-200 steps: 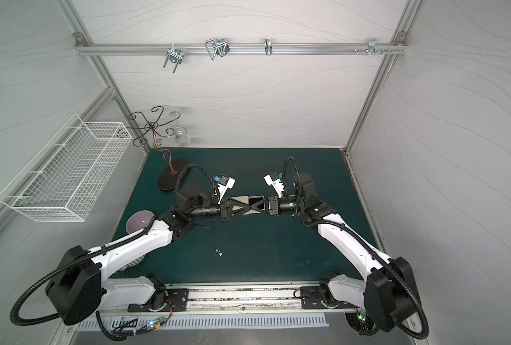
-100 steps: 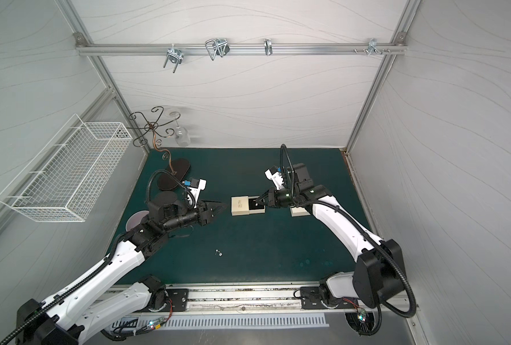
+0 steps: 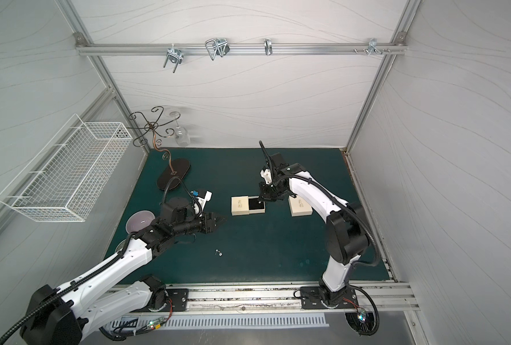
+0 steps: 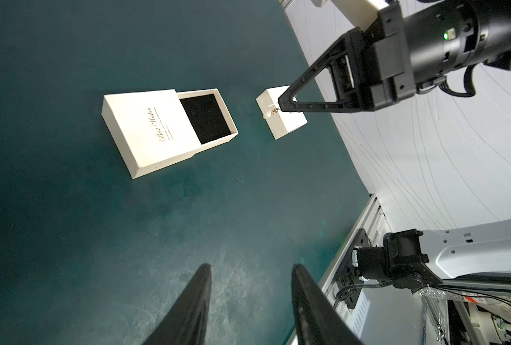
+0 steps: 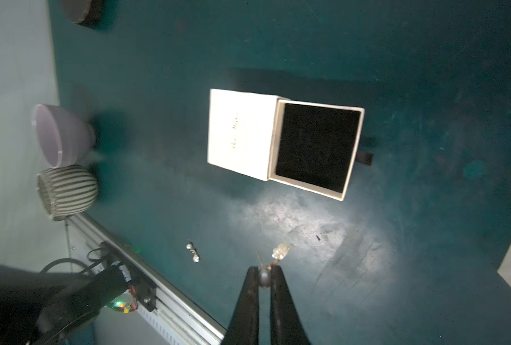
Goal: Place the earrings into the drawer-style jewelry box
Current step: Insert the earring into the inner lining.
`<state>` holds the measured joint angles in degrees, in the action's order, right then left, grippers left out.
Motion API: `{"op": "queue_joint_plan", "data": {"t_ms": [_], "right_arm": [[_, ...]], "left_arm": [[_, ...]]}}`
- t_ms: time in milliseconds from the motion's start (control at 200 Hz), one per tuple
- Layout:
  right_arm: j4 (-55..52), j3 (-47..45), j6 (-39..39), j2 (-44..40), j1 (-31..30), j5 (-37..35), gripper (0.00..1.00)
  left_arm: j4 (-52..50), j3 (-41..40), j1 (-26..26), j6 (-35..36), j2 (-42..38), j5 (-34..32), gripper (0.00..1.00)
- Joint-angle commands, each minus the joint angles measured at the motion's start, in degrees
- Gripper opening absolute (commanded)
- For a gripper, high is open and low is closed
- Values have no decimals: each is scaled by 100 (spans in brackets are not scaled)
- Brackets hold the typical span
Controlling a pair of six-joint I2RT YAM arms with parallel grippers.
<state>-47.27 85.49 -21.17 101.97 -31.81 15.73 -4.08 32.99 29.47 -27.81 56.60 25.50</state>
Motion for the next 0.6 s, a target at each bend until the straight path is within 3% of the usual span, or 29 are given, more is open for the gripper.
{"op": "queue_joint_plan", "data": {"t_ms": [0,595], "right_arm": [[-750,361,-12,388,-104,-656,8],[-1477,1481,-44,1717,-244,-1329,8]], "left_arm": [[276,28,40,136,-6,61,47],[197,12,59,224,-166,-75,47]]}}
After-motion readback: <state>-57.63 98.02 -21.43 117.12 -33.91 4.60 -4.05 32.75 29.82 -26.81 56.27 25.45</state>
